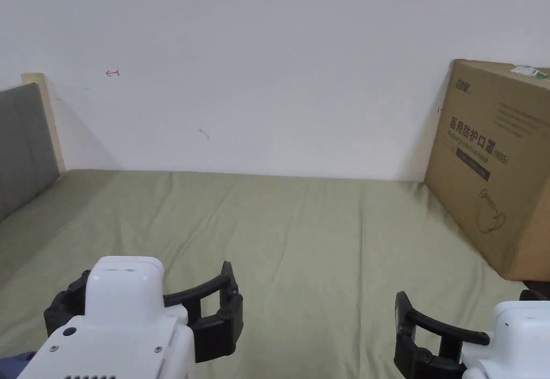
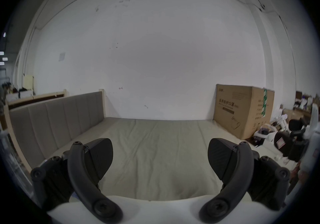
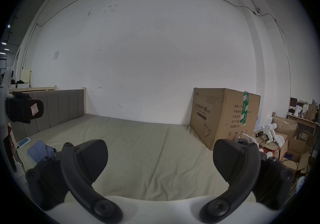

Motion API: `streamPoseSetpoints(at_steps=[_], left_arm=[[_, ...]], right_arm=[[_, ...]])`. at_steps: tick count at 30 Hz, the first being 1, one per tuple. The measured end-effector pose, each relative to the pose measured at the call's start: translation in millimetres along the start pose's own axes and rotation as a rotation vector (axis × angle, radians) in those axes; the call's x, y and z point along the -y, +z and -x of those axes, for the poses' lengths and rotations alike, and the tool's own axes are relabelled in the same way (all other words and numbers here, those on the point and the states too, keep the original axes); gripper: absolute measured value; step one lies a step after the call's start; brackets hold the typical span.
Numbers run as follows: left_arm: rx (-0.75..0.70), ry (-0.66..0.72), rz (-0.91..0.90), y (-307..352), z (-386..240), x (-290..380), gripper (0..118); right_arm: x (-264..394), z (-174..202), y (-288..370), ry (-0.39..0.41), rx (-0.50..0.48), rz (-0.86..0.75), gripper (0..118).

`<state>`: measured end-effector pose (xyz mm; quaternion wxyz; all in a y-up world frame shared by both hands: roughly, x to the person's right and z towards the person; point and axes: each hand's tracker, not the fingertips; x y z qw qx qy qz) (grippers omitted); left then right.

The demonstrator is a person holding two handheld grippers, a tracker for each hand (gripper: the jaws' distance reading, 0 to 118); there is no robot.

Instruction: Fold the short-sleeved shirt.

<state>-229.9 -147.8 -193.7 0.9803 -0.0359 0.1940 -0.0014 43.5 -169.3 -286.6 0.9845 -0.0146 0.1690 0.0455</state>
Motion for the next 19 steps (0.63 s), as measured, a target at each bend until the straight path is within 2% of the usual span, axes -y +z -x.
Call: streamPoseSetpoints(at_steps=[3, 7, 19], left_arm=[[-0.016, -0.020, 0.014, 0.4, -8.8, 0.3, 112], [0.105, 0.074, 0.026, 2.8, -10.0, -1.6, 112], [0.112, 0.157, 0.064, -5.9, -3.0, -4.9, 112]], right_arm=[[0.6, -1.2, -0.5, -0.012, 0.000, 0.008, 118], [0.9, -3.5, -1.9, -0.029, 0.004, 0.015, 118], [4.7, -6.3, -4.3, -0.025, 0.015, 0.022, 118]])
